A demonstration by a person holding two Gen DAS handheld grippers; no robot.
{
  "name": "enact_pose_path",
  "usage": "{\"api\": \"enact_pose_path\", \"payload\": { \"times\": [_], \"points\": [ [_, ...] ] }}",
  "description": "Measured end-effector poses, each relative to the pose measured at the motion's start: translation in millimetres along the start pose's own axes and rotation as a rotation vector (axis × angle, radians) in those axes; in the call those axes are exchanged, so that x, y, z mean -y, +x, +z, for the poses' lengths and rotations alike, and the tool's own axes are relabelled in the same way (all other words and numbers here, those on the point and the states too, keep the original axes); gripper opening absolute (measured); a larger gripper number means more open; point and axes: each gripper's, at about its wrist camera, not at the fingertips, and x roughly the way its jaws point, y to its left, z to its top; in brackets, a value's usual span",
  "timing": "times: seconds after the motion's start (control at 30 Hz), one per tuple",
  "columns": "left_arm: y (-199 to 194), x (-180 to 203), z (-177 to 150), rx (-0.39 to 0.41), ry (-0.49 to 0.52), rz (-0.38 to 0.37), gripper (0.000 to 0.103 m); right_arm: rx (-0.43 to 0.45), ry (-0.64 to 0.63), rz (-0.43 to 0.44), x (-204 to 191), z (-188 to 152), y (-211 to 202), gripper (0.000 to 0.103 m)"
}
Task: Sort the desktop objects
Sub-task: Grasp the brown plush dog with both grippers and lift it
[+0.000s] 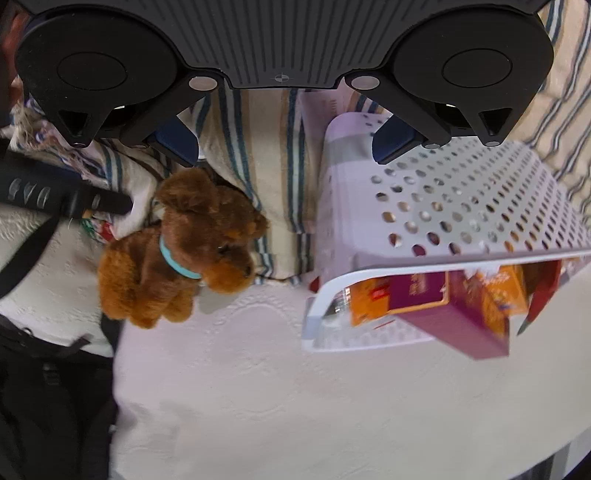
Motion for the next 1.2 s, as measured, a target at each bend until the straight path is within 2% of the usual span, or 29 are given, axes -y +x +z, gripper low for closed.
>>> {"api": "enact_pose_path", "payload": {
  "times": [0.17, 0.23, 0.3, 0.4, 0.6, 0.7, 0.8, 0.83, 0.87, 0.9, 0.93, 1.03, 1.13, 1.2],
  "points": [
    [-5.1, 25.1, -1.9, 0.016, 0.042, -0.100, 0.103, 0.029, -0.047, -0.073, 0.0, 46.9, -1.0, 0.080],
    [-4.6, 40.7, 0.7, 0.031, 0.076, -0.117, 0.103, 0.039, -0.062, -0.100, 6.4, 71.7, 10.0, 0.081],
    [1.9, 58.5, 6.3, 0.033, 0.133, -0.096, 0.103, -0.008, -0.056, -0.092, 13.4, 93.9, 30.6, 0.081],
    [16.3, 78.2, 20.4, 0.043, 0.194, -0.036, 0.103, -0.065, -0.040, -0.033, 25.3, 112.0, 57.6, 0.081],
    [47.8, 88.5, 45.4, 0.077, 0.189, 0.035, 0.103, -0.140, -0.044, 0.062, 34.8, 122.3, 106.4, 0.082],
    [71.8, 88.8, 44.9, 0.058, 0.181, 0.074, 0.103, -0.149, -0.135, 0.042, 28.0, 118.3, 124.5, 0.083],
    [105.8, 91.6, 44.5, -0.049, 0.150, 0.074, 0.103, -0.139, -0.271, -0.032, 14.7, 102.9, 133.7, 0.079],
    [120.0, 90.0, 45.1, -0.106, 0.124, 0.063, 0.101, -0.122, -0.276, -0.042, 13.6, 99.7, 132.4, 0.076],
    [133.3, 87.0, 44.7, -0.157, 0.089, 0.039, 0.095, -0.111, -0.278, -0.052, 11.7, 96.1, 130.5, 0.074],
    [144.9, 84.3, 43.4, -0.200, 0.062, 0.021, 0.082, -0.101, -0.275, -0.060, 10.2, 93.4, 127.8, 0.071],
    [153.2, 82.7, 42.1, -0.231, 0.050, 0.011, 0.075, -0.093, -0.266, -0.062, 9.7, 91.5, 124.2, 0.066],
    [154.5, 87.4, 40.3, -0.230, 0.054, 0.032, 0.069, -0.079, -0.252, -0.058, 12.0, 89.0, 113.2, 0.055],
    [141.3, 97.0, 40.3, -0.211, 0.087, 0.056, 0.063, -0.063, -0.227, -0.064, 14.4, 87.8, 101.2, 0.046],
    [130.8, 97.0, 41.7, -0.201, 0.067, 0.051, 0.060, -0.052, -0.214, -0.067, 13.4, 87.4, 89.7, 0.041]
  ]
}}
